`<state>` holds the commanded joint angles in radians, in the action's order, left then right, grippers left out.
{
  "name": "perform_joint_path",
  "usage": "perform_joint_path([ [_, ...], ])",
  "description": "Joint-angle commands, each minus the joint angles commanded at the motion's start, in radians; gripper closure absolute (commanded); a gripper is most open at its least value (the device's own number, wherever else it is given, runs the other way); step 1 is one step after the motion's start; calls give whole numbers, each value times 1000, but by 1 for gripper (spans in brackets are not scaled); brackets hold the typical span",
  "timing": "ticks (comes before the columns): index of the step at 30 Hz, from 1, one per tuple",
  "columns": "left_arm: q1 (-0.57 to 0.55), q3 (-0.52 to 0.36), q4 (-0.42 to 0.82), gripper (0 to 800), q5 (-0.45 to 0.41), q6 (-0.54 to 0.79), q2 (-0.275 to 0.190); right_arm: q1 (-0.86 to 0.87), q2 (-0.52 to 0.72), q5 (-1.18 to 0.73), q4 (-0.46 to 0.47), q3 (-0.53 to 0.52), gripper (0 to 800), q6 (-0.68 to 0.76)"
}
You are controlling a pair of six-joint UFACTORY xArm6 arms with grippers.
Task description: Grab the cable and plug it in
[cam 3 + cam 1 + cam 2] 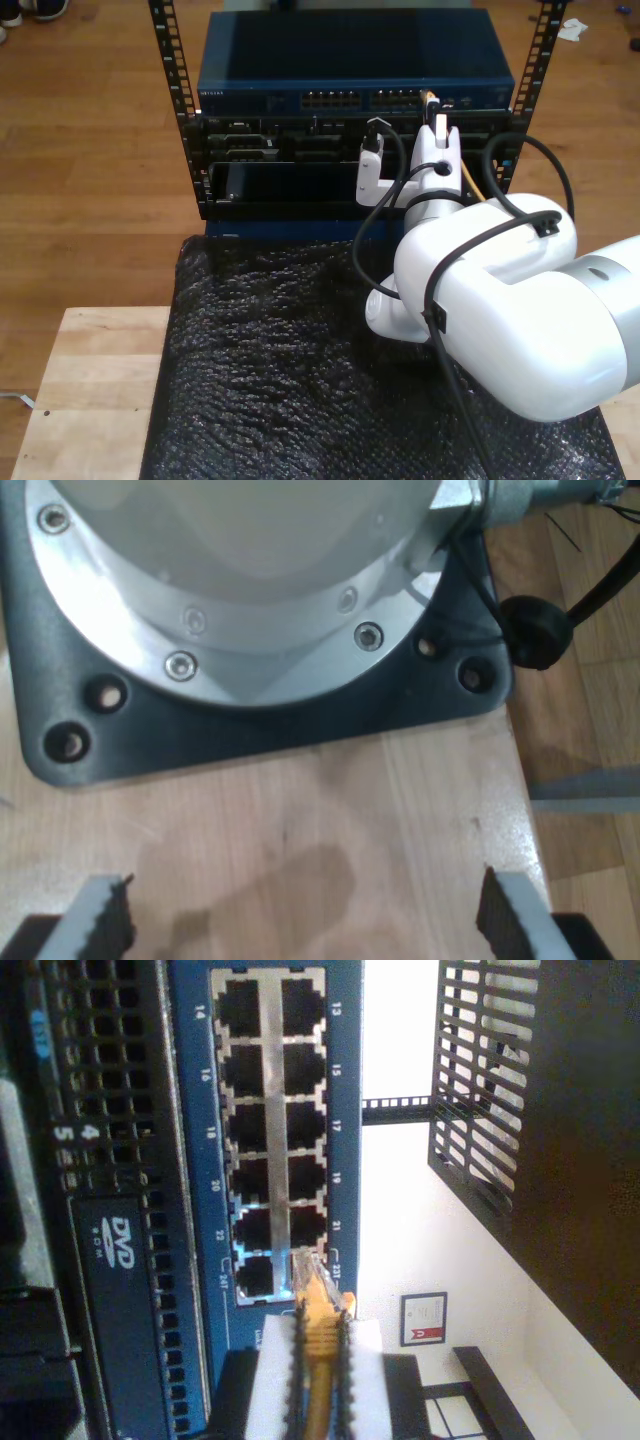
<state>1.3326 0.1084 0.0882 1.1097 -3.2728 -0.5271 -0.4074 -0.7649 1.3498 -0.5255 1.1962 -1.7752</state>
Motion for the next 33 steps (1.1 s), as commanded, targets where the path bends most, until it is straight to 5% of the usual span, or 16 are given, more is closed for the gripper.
perform_joint_path([
  [33,0,0,0,0,0,0,0,14,-6,-28,29,32,800,2],
])
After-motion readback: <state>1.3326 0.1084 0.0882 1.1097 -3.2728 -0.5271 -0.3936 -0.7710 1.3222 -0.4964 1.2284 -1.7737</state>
